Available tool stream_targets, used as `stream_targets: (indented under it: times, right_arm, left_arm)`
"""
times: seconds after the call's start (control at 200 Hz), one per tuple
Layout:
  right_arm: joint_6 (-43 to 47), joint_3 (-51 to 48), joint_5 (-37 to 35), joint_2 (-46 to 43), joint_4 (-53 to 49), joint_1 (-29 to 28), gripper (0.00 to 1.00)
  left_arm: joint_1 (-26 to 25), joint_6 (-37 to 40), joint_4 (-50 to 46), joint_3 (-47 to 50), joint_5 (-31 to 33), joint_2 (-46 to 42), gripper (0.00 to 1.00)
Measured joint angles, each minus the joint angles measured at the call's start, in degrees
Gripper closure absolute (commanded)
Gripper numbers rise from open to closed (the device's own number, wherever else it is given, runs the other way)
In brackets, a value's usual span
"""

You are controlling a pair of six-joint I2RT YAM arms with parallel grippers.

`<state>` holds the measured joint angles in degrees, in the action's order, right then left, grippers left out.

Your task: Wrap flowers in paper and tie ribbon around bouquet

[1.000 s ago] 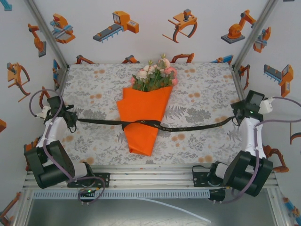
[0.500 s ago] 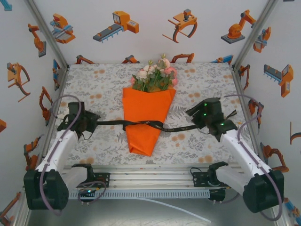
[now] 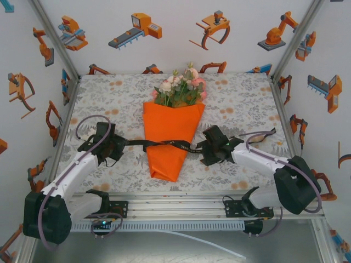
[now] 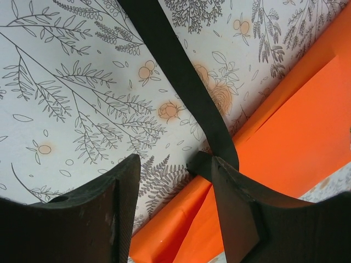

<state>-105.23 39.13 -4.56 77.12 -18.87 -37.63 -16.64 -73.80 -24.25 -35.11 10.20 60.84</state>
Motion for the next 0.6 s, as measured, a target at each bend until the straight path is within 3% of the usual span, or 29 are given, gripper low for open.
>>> stream_targets:
  times: [0.2,0.275,0.355,0.416,0.481,0.601]
  right_arm:
    - [-5.44,-0.70,0.20,2.71,6.08,-0.94,0.47]
    - [-6.58,-0.81,0.20,3.76,7.52,-1.16,0.55]
    - [-7.76,-0.94,0.15,4.79,9.40,-1.36,0.70]
    - [-9.01,-1.60,0.02,5.20,10.97,-1.73,0.75]
    - [-10.01,-2.49,-0.26,5.22,11.61,-2.12,0.73]
    - [-11.06,-3.54,-0.68,5.27,12.28,-2.32,0.54]
  left_arm:
    - [-0.20,0.00,0.02,0.00,0.33,0.00,0.46]
    - [-0.20,0.00,0.09,0.00,0.28,0.00,0.46]
    - [-0.20,-0.07,0.22,0.00,0.15,0.00,0.45]
    - [-0.22,-0.42,0.20,0.00,-0.22,0.00,0.45]
    - [-0.26,-1.33,0.17,0.00,-0.76,0.00,0.44]
    - [-0.66,-3.82,0.22,0.00,-1.49,0.15,0.40]
